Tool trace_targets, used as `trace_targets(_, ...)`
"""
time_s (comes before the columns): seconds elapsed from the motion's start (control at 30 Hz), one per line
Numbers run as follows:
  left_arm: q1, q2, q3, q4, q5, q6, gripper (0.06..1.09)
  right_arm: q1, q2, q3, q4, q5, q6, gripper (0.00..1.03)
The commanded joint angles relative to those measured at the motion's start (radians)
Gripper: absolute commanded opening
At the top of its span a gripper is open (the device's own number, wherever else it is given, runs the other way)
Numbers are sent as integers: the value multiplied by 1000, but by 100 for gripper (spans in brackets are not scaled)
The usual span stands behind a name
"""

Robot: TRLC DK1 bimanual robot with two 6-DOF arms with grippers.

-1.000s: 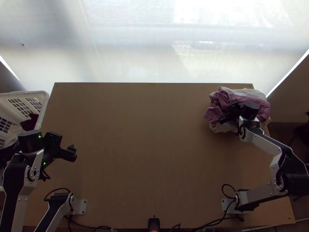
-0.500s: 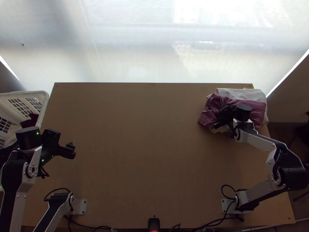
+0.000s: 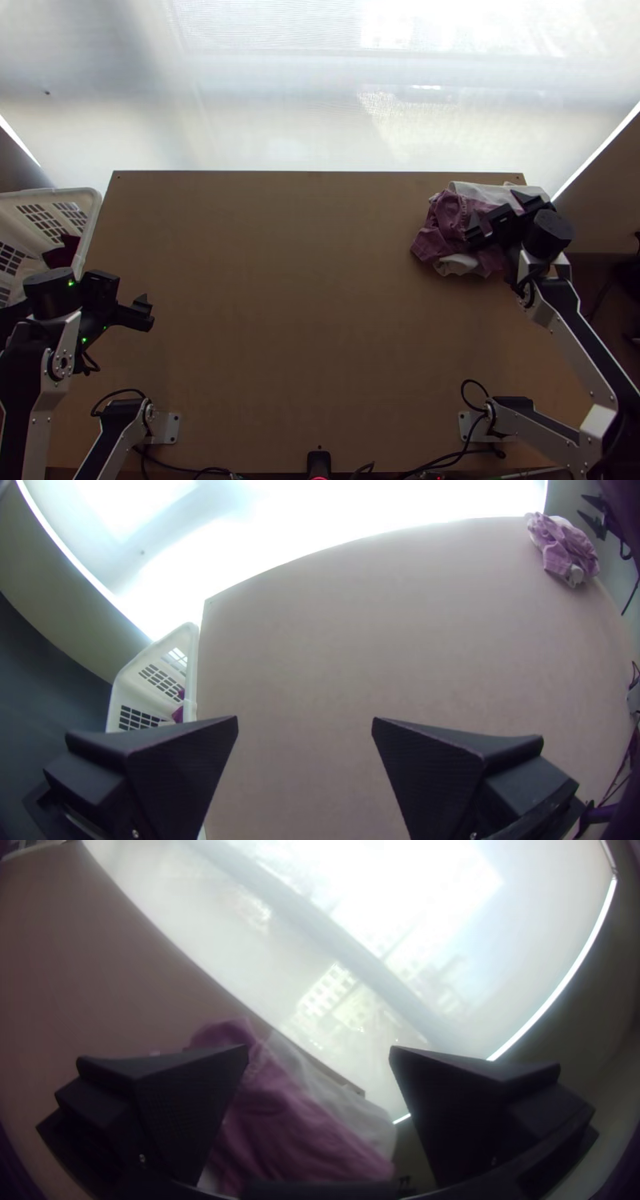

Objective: Fold the t-shirt

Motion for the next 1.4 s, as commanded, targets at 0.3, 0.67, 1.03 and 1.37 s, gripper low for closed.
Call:
trace_targets(0.3, 47, -471, -239, 153, 1, -89, 104, 123, -578, -269, 140, 338, -89, 98)
trace_targets(0.67, -25, -676, -495, 489, 50, -164, 104, 339, -1004, -681, 99, 477, -52, 98)
trace_targets(1.03, -220, -568, -777, 874, 68, -122, 104, 358, -1089, -689, -133, 477, 183, 98)
trace_targets(1.37, -197, -696, -811, 679, 57, -64, 104, 373, -1139, -692, -361, 296, 211, 98)
